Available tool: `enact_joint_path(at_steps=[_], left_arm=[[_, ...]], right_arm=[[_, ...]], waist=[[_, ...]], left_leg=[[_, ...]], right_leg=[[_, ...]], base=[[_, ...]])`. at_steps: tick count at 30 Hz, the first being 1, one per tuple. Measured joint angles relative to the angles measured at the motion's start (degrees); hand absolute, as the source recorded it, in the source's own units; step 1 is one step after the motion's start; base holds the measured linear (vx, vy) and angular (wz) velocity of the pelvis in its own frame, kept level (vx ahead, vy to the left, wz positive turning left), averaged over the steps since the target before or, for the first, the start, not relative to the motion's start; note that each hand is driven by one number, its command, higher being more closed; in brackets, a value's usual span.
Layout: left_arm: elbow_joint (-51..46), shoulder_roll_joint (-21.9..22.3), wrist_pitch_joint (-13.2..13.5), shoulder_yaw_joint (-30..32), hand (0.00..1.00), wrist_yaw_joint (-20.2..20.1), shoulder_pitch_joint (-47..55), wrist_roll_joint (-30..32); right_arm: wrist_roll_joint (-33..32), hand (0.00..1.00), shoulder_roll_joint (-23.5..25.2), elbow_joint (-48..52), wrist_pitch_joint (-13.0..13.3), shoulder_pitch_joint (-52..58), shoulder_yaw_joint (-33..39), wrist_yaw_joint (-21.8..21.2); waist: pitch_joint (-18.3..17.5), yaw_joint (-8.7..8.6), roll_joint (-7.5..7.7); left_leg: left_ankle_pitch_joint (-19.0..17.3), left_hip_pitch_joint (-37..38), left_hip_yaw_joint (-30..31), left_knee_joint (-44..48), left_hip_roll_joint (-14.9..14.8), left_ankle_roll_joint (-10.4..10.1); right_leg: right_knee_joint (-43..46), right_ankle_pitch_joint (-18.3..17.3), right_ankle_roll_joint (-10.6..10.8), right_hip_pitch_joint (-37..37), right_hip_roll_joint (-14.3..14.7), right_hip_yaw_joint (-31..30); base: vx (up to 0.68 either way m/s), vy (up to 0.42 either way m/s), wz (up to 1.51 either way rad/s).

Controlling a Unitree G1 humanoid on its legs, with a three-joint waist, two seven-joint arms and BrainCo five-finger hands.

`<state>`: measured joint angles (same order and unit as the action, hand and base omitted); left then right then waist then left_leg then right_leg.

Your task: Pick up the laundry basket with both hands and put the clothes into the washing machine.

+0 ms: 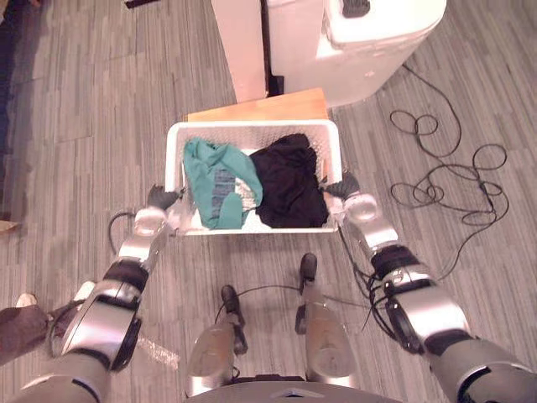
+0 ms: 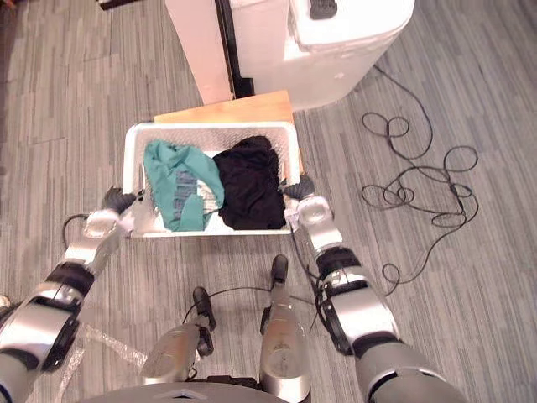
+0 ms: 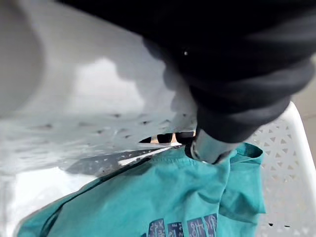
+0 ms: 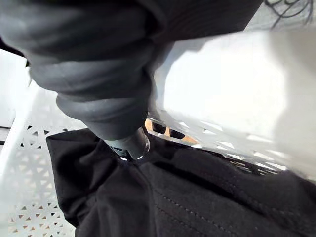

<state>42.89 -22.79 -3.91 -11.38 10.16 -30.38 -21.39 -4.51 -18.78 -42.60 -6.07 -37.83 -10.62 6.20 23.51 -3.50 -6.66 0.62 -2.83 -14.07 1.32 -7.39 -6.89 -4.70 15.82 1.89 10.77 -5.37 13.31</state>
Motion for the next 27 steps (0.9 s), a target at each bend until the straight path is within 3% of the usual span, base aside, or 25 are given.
enact_joint_path(at_steps=[4,9,12,16,18,19,20,21,22,27], left_arm=[[-4.0,0.3,0.1,0.0,1.0,-2.3,11.5,-2.0],[-7.9,2.7,0.8,0.1,1.0,-3.4,26.4,-3.3],[-8.5,5.1,1.2,0.0,1.0,-3.5,31.5,-4.9],[-8.5,6.7,0.9,0.1,1.0,-4.5,35.7,-4.9],[-8.6,7.7,0.8,0.2,1.0,-5.5,37.5,-4.9],[-9.3,8.9,0.8,0.5,1.0,-5.6,38.7,-4.9],[-9.9,9.4,0.8,1.1,1.0,-5.6,39.5,-4.9],[-11.1,9.5,0.8,2.0,1.0,-5.6,39.9,-5.1],[-12.7,9.3,0.8,3.5,1.0,-5.6,40.5,-5.1],[-13.7,7.4,1.0,5.3,1.0,-6.5,40.5,-4.9]], right_arm=[[-1.8,1.0,0.3,3.7,0.2,8.5,-1.0,-2.4],[-1.6,1.0,0.4,6.8,1.2,19.2,-2.4,-4.4],[-1.7,1.0,-0.1,8.2,1.6,22.9,-2.1,-4.4],[-1.7,1.0,0.2,8.2,1.5,24.6,-1.6,-4.7],[-1.7,1.0,0.2,8.2,1.5,24.9,-1.6,-4.7],[-1.7,1.0,-0.2,8.5,1.6,24.8,-1.3,-4.8],[-1.6,1.0,0.0,9.2,1.8,25.0,-0.8,-4.8],[-1.5,1.0,0.2,10.7,2.2,25.4,-0.2,-4.9],[-1.5,1.0,1.3,11.3,2.6,25.4,0.2,-4.9],[-1.6,1.0,4.4,12.5,3.0,26.8,2.6,-4.9]], waist=[[-6.2,0.34,0.53],[-12.7,1.17,1.99],[-14.0,2.05,2.05],[-14.0,3.35,1.82],[-14.3,3.85,1.36],[-14.8,5.21,0.48],[-15.4,5.11,-0.4],[-15.5,4.76,-0.46],[-15.8,4.92,1.32],[-15.6,3.11,4.05]], left_leg=[[-1.1,1.3,1.0,0.3,-0.6,-0.2],[-5.0,3.7,1.4,4.4,-2.5,-0.7],[-8.0,-1.1,2.9,14.0,-4.0,0.5],[-7.6,-4.8,6.7,23.4,-4.6,1.0],[-8.6,-3.1,10.4,23.7,-3.4,0.5],[-11.6,-1.8,12.7,23.6,-2.2,0.9],[-13.3,-0.7,13.6,22.0,-2.2,1.5],[-15.2,0.5,15.9,19.3,-1.4,0.4],[-14.9,1.0,17.3,17.5,2.0,1.1],[-12.7,0.7,10.6,14.5,6.4,4.3]], right_leg=[[0.0,-1.1,0.4,-2.1,0.4,1.1],[-0.1,-3.4,0.8,-6.9,1.6,1.5],[0.0,-4.6,0.3,-7.1,2.4,2.6],[0.7,-5.8,0.2,-8.5,3.1,1.7],[2.8,-6.9,0.6,-9.0,3.5,-1.9],[3.1,-6.9,0.8,-8.7,4.0,-3.7],[3.0,-6.7,1.1,-8.5,4.7,-4.9],[3.1,-6.5,1.4,-7.8,5.2,-7.5],[3.5,-6.1,2.1,-5.8,4.5,-12.0],[1.7,-6.5,4.5,-1.5,1.4,-18.0]], base=[[0.1,0.027,0.12],[0.07,0.032,0.01],[0.01,0.015,0.14],[-0.05,-0.013,0.16],[-0.07,0.019,-0.13],[-0.11,0.113,-0.5],[-0.13,0.161,-0.58],[-0.19,0.232,-0.64],[-0.16,0.198,-0.76],[-0.12,0.145,-0.78]])
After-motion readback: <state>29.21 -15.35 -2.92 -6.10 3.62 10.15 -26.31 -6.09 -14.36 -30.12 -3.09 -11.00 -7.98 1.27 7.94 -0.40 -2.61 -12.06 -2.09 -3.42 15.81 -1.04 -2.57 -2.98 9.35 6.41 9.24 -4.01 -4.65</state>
